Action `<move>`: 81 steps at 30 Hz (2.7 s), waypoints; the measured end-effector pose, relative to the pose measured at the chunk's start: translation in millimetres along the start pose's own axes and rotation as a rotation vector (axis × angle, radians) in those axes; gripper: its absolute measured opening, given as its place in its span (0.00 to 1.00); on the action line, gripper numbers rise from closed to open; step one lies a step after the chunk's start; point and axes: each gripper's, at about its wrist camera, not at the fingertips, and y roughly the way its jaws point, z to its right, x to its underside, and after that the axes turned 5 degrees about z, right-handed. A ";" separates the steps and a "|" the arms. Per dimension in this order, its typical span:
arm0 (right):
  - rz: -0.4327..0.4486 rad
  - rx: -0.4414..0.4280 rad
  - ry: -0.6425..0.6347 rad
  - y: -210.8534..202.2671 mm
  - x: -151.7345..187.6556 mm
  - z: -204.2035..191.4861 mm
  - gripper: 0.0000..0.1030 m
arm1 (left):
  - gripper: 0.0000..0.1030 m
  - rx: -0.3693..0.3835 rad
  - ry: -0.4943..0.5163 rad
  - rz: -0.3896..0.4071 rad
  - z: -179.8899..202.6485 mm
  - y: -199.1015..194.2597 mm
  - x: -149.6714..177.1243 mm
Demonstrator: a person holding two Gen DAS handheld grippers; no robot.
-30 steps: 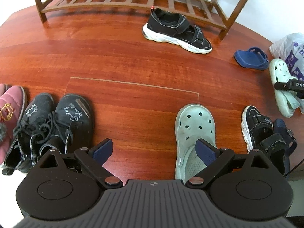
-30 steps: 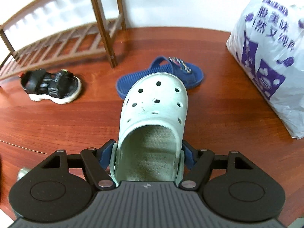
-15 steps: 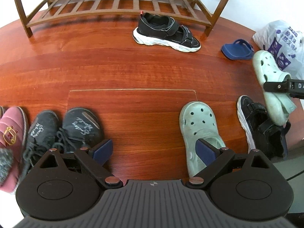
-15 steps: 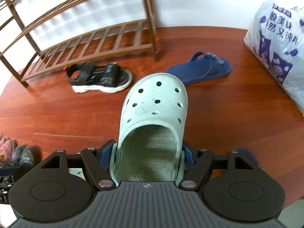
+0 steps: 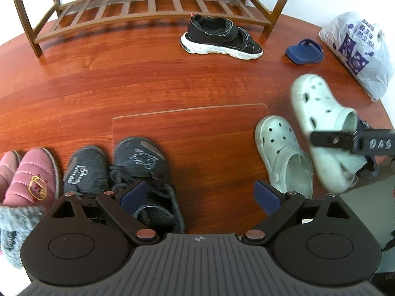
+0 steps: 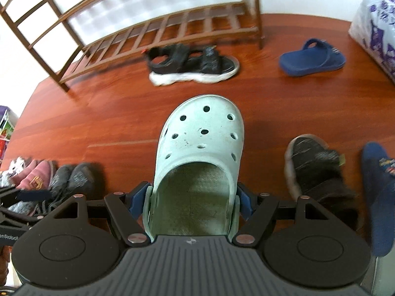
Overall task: Organize scattered shoes
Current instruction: 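Set the mint clog beside the first clog with the right tool and open, then grasp the black sandal on the table with the left tool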
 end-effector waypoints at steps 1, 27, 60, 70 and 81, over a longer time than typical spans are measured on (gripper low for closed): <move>-0.007 -0.004 -0.005 4.4 4.1 -8.9 0.76 | 0.92 0.002 0.006 0.001 -3.2 -1.4 0.8; -0.096 0.098 -0.118 96.3 45.1 -90.7 0.79 | 0.92 -0.031 0.017 0.032 -54.7 -18.5 9.2; 0.036 0.109 0.036 -39.2 28.0 51.4 0.91 | 0.92 0.122 0.155 0.061 -1.0 46.0 -120.9; 0.051 0.158 0.156 -51.7 49.4 90.4 0.91 | 0.90 0.110 0.119 0.110 -2.5 85.3 -164.8; 0.066 0.208 0.251 -59.1 67.1 105.2 0.91 | 0.76 0.129 0.065 0.122 -11.9 134.9 -212.1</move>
